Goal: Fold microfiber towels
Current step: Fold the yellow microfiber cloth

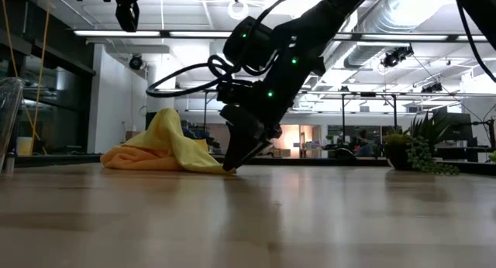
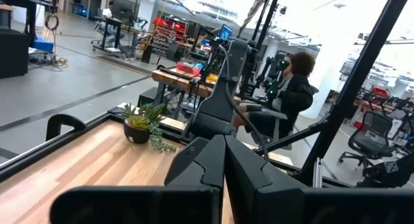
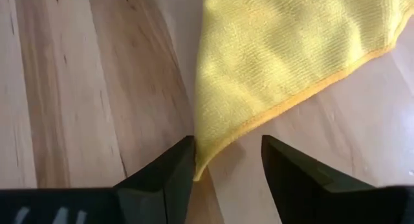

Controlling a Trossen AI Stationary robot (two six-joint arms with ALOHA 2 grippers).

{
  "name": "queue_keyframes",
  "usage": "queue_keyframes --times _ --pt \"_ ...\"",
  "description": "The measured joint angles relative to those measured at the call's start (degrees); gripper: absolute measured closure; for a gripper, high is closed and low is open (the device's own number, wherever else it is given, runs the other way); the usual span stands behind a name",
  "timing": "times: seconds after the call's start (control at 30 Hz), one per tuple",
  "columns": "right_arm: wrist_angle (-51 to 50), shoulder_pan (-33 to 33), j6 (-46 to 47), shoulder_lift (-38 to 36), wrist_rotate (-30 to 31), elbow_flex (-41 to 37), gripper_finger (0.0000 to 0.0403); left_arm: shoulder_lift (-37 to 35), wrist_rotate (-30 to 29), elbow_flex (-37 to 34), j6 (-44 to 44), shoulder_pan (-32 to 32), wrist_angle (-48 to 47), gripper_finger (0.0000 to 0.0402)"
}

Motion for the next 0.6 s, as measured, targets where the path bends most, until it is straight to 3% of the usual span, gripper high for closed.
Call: queue_keyframes --times 0.37,0.6 --pt "0.3 -0.2 1.7 0.0 -0.2 0.0 0.0267 0.0 0.0 0.0 0.0 0.0 0.0 0.0401" --pt "0.5 -0.3 5.5 0.0 -0.3 0.0 0.0358 0.0 0.0 0.0 0.0 0.0 0.0 0.0401"
